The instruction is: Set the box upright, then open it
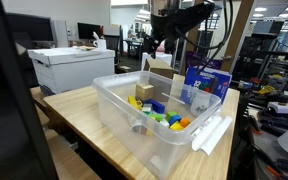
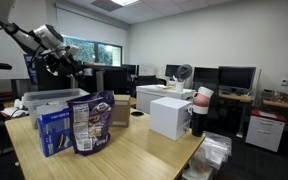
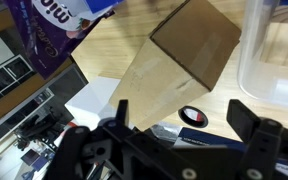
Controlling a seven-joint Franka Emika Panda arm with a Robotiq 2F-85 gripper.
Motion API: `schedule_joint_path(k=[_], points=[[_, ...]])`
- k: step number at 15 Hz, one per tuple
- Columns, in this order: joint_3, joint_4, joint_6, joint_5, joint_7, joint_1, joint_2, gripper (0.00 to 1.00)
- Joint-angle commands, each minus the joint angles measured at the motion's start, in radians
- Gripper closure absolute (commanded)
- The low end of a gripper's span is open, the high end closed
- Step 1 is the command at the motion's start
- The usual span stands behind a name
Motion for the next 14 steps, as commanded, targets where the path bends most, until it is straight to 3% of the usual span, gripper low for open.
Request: schedule_joint_path(k=[1, 7, 14], points=[[-0.043, 0.052, -0.003, -0.019, 0.071, 0.037, 0.04, 0.0], [-0.1, 0.089, -0.013, -0.03, 0.173, 0.041, 0.062, 0.0], [-0.129, 0.089, -0.001, -0.002, 0.135, 0.041, 0.066, 0.0]])
